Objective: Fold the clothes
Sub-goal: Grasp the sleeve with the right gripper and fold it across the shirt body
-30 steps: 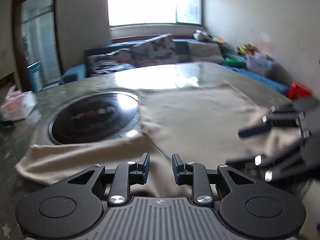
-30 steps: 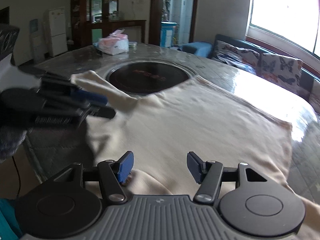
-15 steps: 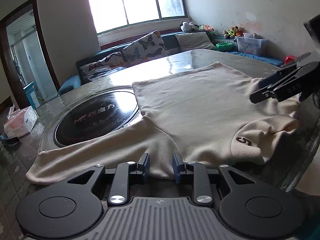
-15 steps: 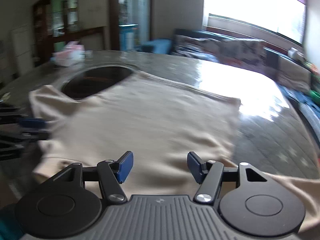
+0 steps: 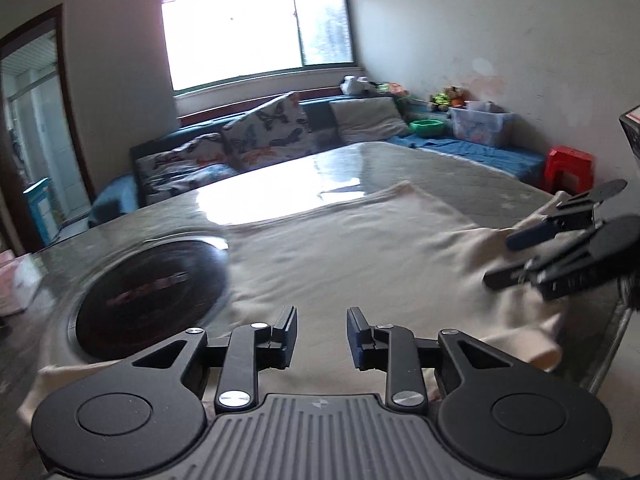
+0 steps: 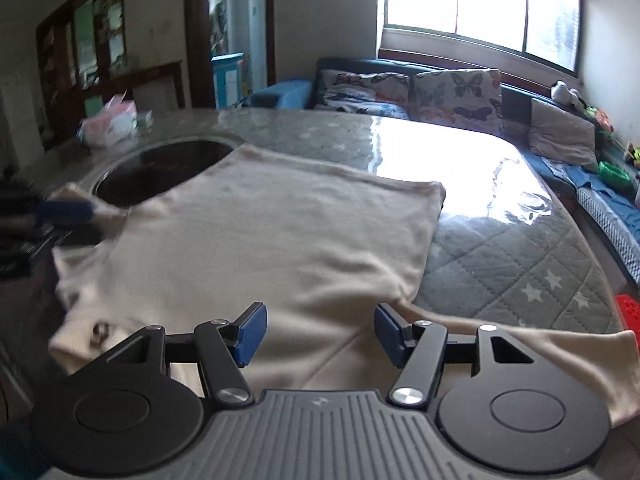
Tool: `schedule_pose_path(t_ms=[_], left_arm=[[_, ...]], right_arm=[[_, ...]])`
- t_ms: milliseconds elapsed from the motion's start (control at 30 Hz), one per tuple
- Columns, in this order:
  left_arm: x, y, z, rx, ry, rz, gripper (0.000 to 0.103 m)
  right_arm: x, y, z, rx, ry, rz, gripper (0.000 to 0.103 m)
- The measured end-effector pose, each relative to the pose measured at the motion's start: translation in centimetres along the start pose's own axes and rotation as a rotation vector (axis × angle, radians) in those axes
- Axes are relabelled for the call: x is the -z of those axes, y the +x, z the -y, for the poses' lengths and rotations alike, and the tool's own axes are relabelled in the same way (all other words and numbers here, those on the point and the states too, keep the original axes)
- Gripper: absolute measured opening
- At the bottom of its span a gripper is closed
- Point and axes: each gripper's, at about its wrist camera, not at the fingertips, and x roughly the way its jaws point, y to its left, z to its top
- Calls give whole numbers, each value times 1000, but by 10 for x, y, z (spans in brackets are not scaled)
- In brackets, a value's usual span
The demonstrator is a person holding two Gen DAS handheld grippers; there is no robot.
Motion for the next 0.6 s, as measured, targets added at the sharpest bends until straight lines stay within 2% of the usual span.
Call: schedule_pose_path(t_ms=[67,133,267,467,600], left_arm=[[-2,6,11,38,11,0,31],[-3,11,22,66,27,-1,40],[1,18,42,114,70,-14,44],[12,22,56,132,134,-34,50],[5,20,54,130,137,-16,50]], right_arm=[[6,-6,-1,10,-9,-6,61],[17,-14,-1,30,-22,-15,62],[33,-27,3,56,-10,-19,67],[43,-45,5,72,20,1,71],[45,-50,9,62,37,13,71]])
